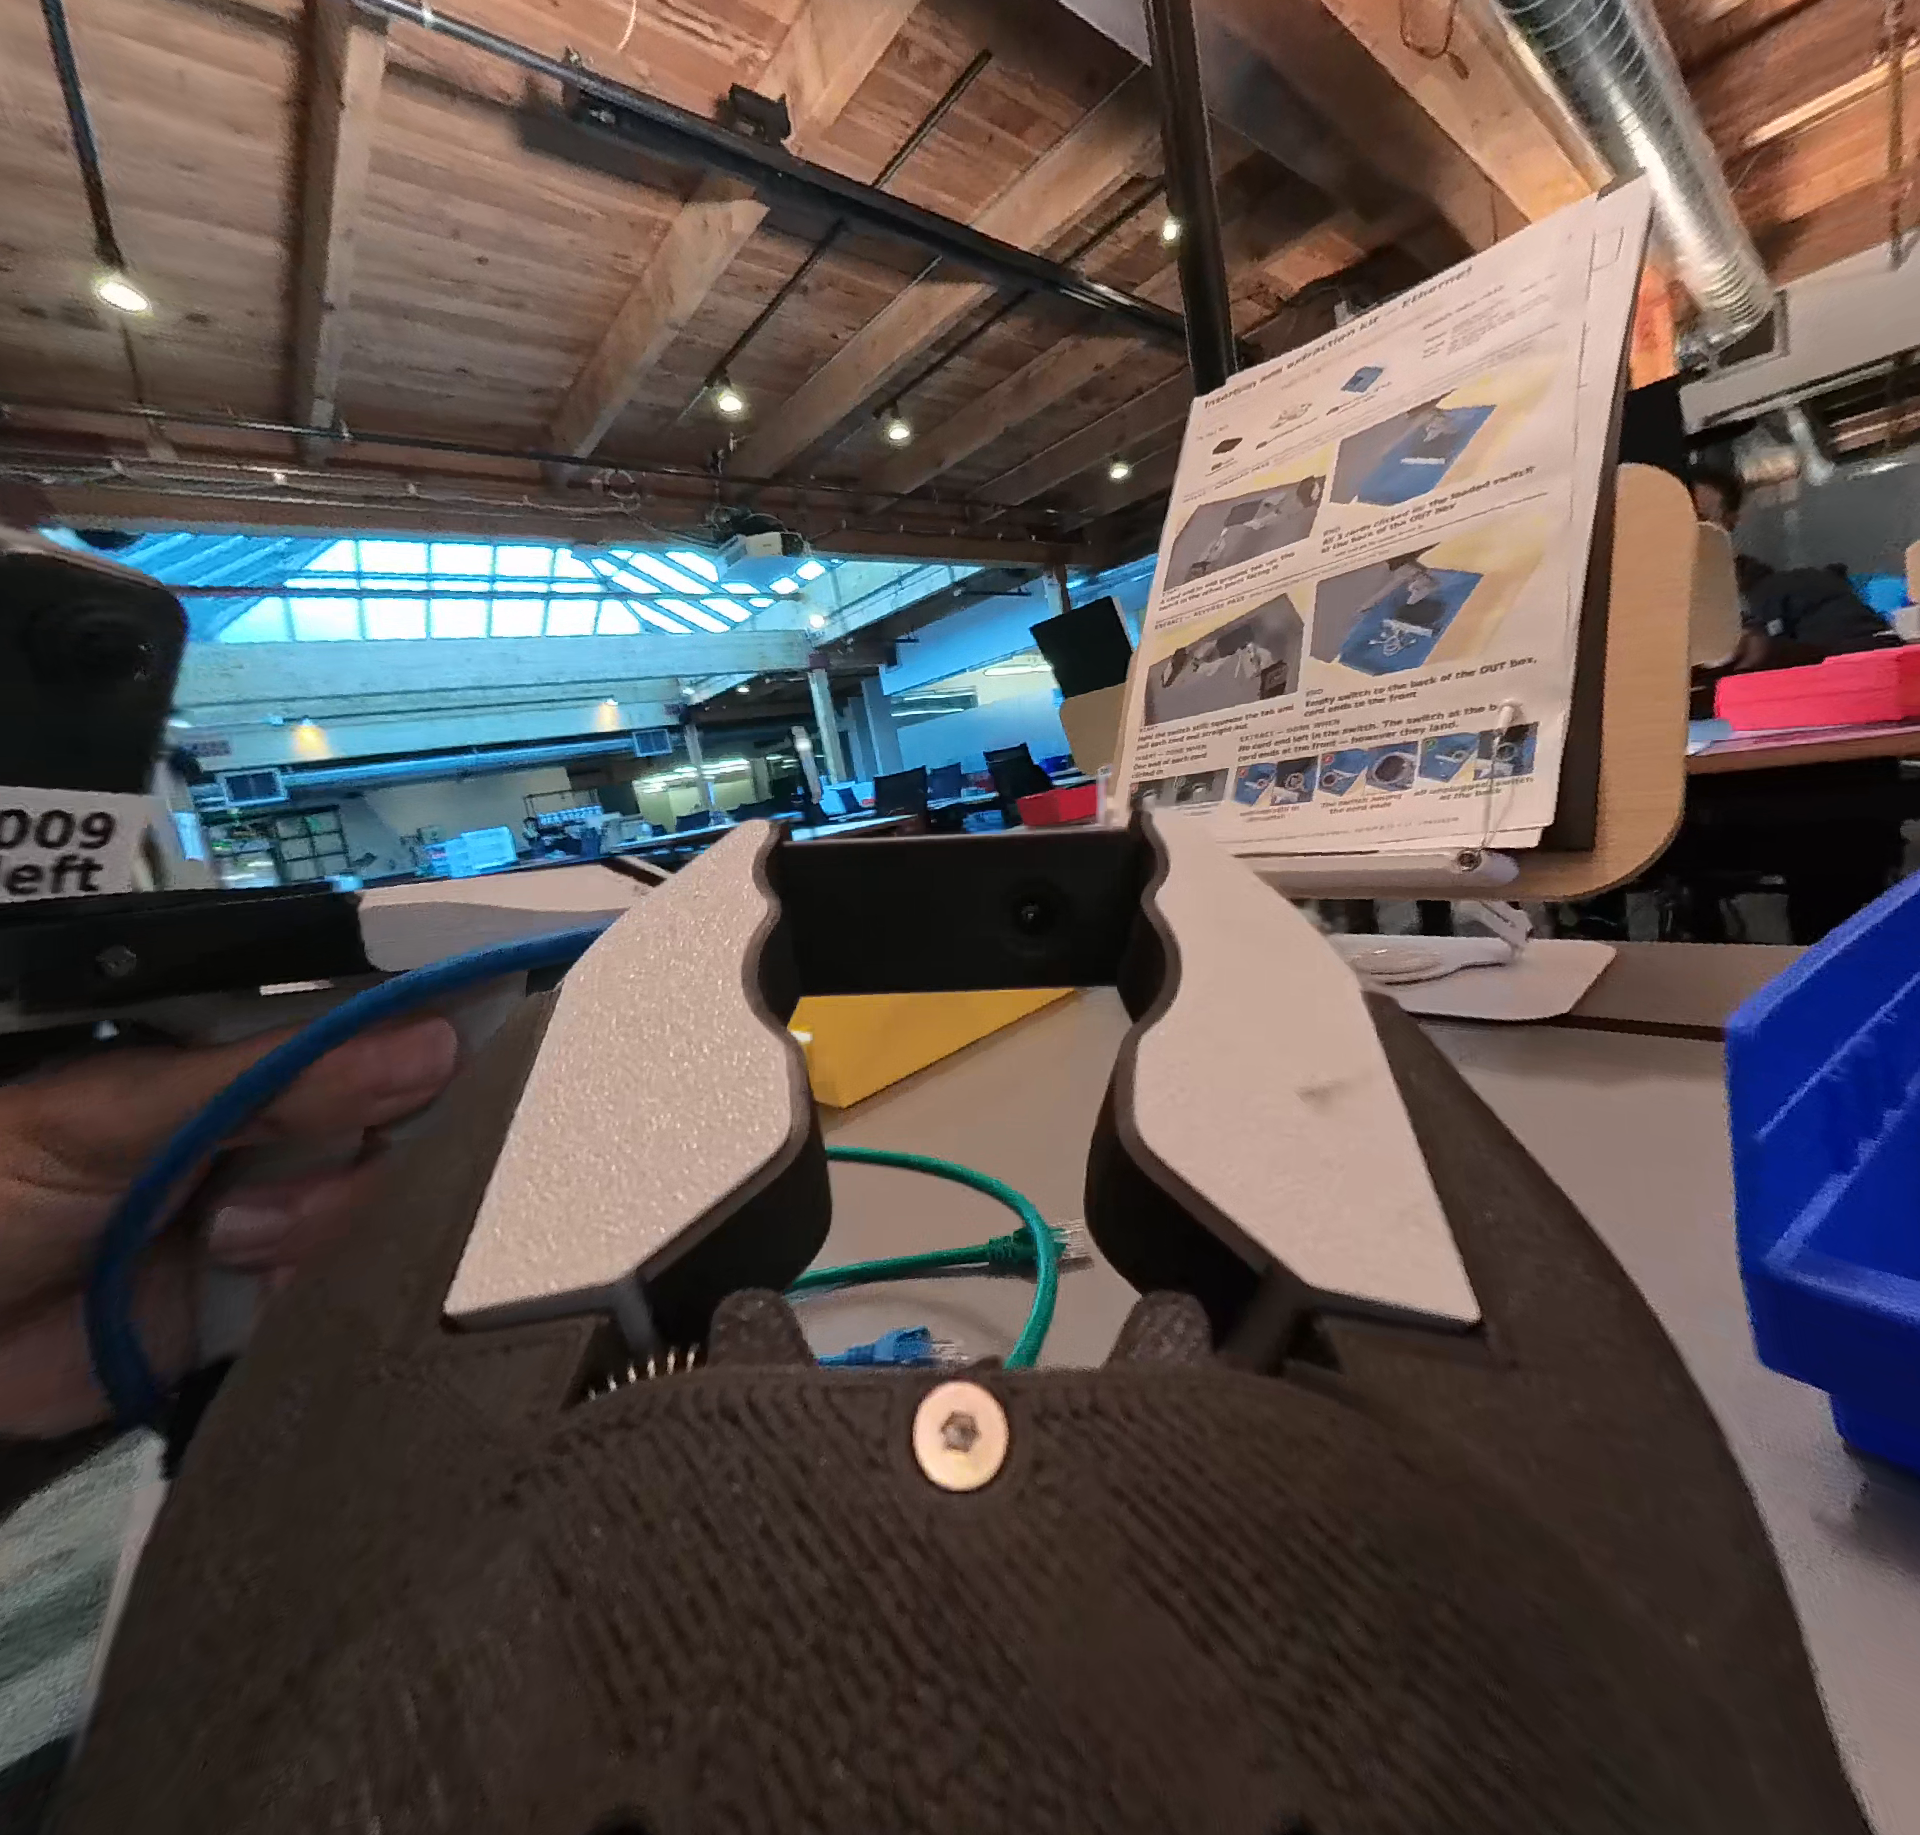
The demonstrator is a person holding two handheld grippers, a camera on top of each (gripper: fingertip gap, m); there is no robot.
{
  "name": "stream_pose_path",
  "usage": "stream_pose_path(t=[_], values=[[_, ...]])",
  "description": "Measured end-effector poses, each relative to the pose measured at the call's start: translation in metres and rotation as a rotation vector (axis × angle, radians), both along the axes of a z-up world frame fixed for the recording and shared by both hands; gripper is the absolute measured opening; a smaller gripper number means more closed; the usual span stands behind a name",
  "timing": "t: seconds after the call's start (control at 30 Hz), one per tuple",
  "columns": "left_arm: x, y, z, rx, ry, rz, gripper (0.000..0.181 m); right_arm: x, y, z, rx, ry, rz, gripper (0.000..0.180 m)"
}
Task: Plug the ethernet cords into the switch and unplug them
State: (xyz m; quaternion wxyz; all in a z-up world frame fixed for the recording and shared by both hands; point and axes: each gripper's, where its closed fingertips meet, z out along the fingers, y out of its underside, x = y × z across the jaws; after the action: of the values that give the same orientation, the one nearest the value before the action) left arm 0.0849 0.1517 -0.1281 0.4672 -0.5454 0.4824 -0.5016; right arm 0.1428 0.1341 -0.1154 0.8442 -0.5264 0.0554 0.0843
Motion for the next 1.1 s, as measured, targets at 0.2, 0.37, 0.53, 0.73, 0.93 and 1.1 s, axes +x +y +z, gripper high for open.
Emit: stream_pose_path(t=[0.2,0.37,0.53,0.73,0.93,1.1], values=[[-0.001,0.004,-0.002,0.045,0.019,-0.007,0.004,-0.002,0.005,-0.008,-0.009,0.071,0.07,0.062],[0.002,0.006,-0.004,0.003,0.008,-0.014,0.004,0.0,0.006,-0.012,-0.013,0.08,0.064,0.062],[0.001,-0.001,0.008,0.155,-0.049,0.022,0.004,0.0,0.002,-0.007,0.02,0.015,0.095,0.062],[-0.001,-0.01,0.026,0.358,-0.079,0.032,0.004,-0.003,-0.003,0.002,0.063,-0.03,0.105,0.061],[-0.003,-0.013,0.029,0.429,-0.062,0.007,0.004,-0.005,0.001,-0.003,-0.001,-0.074,0.092,0.066],[-0.007,-0.008,0.025,0.464,-0.019,0.006,0.004,-0.003,-0.002,0.003,0.008,-0.097,0.065,0.068]])
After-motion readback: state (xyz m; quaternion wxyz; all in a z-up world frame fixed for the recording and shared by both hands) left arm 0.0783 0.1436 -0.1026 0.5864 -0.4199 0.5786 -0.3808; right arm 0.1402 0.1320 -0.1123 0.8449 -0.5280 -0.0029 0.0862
